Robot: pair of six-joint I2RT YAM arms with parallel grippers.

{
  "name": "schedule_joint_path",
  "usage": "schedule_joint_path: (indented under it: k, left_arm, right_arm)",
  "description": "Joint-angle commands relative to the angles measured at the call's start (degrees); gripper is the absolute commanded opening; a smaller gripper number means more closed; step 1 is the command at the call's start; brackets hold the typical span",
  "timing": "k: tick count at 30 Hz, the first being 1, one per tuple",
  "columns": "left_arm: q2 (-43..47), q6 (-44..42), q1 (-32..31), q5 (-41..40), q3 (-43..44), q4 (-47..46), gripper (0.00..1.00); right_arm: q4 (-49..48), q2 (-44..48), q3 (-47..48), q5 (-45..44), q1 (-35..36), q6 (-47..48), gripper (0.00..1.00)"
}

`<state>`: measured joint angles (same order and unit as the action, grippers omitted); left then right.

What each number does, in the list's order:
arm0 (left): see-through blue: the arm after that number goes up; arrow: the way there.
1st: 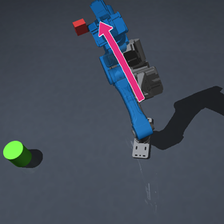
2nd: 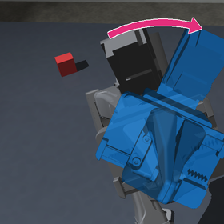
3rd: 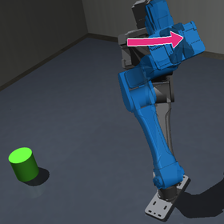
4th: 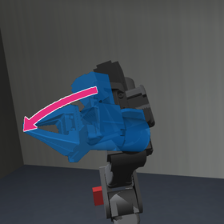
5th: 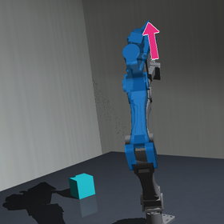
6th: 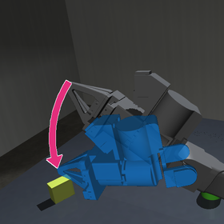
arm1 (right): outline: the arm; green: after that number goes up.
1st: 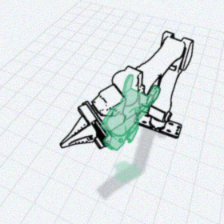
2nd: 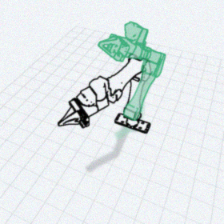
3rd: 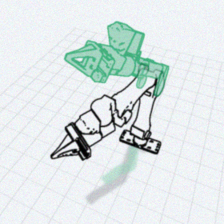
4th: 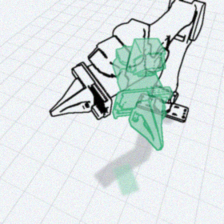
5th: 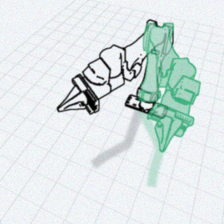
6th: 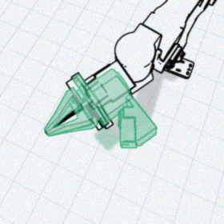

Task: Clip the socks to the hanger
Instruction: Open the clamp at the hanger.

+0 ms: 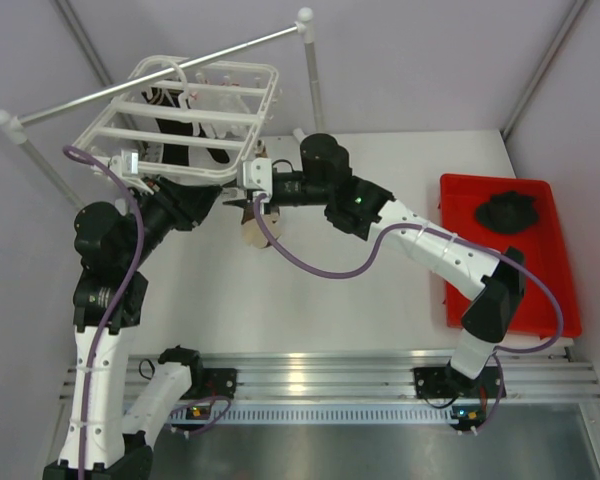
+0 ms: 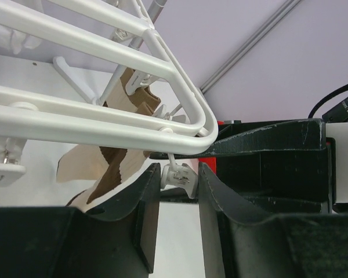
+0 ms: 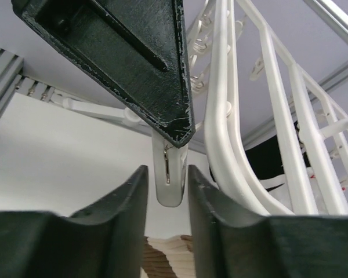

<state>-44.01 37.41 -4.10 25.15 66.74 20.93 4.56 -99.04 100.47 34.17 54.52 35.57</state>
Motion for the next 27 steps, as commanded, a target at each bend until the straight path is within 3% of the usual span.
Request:
schedule_joint_path:
  k: [1,11,16,18,21,27]
  left_arm:
    - [0.0,-0.2,0.3,1.6,0.1,-3.6,0.0]
    - [-0.9,0.2,0.3,2.8,0.2,-4.1,0.0]
    - [-1.1,0.6,0.3,3.2,0.4,-4.1,0.0]
    - [-1.2,0.6,0.3,3.6,0.4,-4.0,0.0]
    - [-1.1,0.6,0.3,3.9,0.9,-3.4,0.0]
    - [-1.3,-0.2,0.3,4.2,2.3,-1.2,0.34]
  right_arm:
    - [0.0,3.2,0.0,0.9,1.1,-1.1,0.37]
    - [-0.3,3.7,0.1,-0.2,1.0,-3.3,0.44]
    - [-1.2,3.1,0.9,-0.9,1.0,-4.2,0.23]
    - [-0.8,2.2,1.7,-1.0,1.0,-4.2,0.1]
    - [0.2,1.4,3.1,-1.7,1.0,-4.1,0.0]
    - [1.2,1.3,3.5,-2.4,1.0,-4.1,0.0]
